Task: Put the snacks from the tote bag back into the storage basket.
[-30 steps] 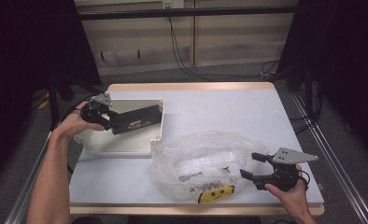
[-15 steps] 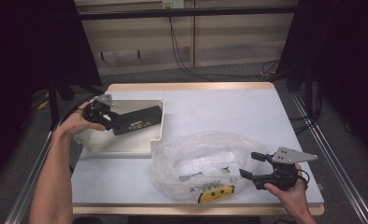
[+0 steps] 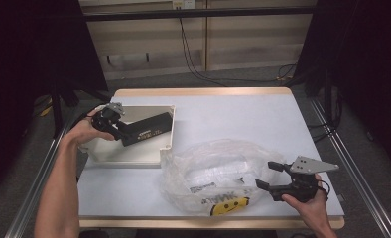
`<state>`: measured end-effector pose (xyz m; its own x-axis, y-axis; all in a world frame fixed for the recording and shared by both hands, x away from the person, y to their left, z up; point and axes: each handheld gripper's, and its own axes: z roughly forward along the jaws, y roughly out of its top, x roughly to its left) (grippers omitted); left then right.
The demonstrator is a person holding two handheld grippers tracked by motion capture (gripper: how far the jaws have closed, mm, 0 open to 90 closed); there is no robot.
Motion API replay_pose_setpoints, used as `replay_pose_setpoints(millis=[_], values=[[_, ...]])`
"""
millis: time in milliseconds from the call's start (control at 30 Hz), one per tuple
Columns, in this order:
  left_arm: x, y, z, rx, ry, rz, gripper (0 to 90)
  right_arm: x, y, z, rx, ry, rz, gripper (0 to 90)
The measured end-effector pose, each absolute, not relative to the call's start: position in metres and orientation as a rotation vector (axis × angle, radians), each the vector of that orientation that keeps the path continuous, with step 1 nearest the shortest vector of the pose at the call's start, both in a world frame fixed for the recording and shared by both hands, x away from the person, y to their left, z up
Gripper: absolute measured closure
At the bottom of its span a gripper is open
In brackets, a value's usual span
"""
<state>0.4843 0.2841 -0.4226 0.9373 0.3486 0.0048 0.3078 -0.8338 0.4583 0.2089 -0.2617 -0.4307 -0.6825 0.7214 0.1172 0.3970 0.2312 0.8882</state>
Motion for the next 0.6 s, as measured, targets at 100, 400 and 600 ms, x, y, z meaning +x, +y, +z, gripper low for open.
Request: replay_pose_setpoints(millis=[100,400,600], values=[[0.4842,0.2833,-0.4263,2.637,0.488,0.112,42.5,0.2091,-0.2617,-0.4310,1.043,2.194,1.432,22.3],[0.4834,0.2821,-0.4296,2.640,0.533,0.118,39.8,0.2101,-0.2640,-0.4317,1.047,2.187,1.441,22.3],[0.4856,0.2820,-0.4281,2.609,0.628,0.157,28.1,0.2110,-0.2653,-0.4318,1.048,2.186,1.446,22.3]])
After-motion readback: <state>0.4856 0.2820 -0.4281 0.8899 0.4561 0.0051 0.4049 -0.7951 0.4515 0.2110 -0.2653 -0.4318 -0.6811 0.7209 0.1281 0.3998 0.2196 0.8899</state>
